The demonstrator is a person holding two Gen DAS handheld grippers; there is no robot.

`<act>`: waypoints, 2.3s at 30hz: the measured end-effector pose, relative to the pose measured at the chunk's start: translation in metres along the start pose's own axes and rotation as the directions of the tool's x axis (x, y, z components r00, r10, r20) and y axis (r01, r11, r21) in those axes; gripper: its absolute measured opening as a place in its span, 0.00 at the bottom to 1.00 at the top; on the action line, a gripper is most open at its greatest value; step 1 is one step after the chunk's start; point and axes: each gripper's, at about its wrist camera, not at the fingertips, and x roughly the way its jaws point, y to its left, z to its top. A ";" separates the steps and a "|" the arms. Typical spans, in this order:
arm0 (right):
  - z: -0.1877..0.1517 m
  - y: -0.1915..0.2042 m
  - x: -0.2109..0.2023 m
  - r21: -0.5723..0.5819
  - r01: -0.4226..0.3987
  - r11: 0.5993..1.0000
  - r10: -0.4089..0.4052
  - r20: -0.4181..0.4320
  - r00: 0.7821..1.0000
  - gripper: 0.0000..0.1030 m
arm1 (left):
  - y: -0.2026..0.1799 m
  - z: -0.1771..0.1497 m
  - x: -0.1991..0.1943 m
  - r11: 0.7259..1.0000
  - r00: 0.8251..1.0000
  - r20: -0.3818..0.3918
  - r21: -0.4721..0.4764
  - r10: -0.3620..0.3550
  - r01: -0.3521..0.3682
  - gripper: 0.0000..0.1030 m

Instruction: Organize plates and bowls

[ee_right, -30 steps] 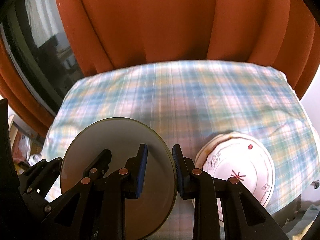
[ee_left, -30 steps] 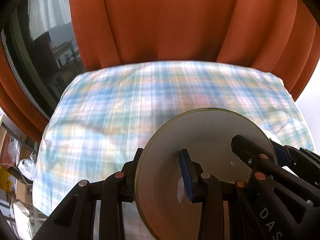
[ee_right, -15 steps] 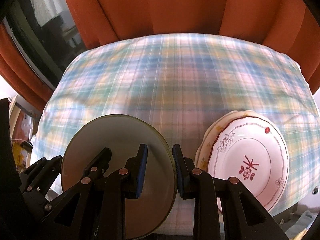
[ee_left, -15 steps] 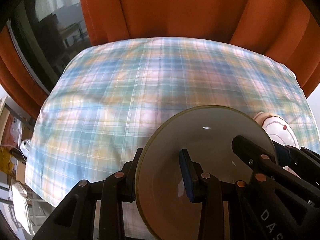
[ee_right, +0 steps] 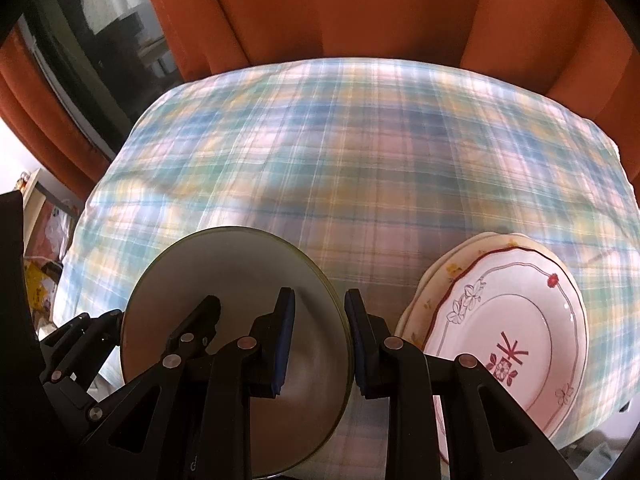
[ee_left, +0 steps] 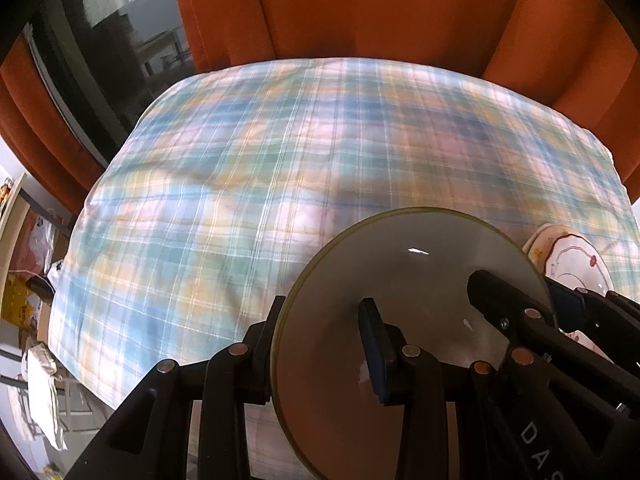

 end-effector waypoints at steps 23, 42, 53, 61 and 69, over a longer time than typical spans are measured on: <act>-0.010 -0.006 0.007 -0.042 -0.082 0.996 0.080 -0.037 0.996 0.66 | 0.010 -0.013 0.003 0.995 0.996 -0.040 -0.066 -0.080 0.077 0.66; -0.015 -0.004 0.007 0.259 0.090 0.962 -0.075 -0.068 0.995 0.66 | 0.023 0.003 0.032 0.923 0.916 -0.152 0.051 -0.370 0.381 0.49; -0.020 -0.019 0.015 0.355 0.036 0.934 -0.016 -0.058 0.998 0.66 | 0.019 0.004 0.030 0.924 0.916 -0.183 0.068 -0.358 0.375 0.51; -0.019 -0.032 0.037 0.391 -0.098 0.915 0.137 -0.072 0.988 0.50 | 0.009 0.003 0.025 0.955 0.946 -0.174 0.068 -0.273 0.288 0.54; -0.017 -0.036 0.042 0.396 -0.174 0.902 0.224 -0.083 0.971 0.40 | 0.003 0.005 0.022 0.971 0.959 -0.193 0.080 -0.209 0.227 0.53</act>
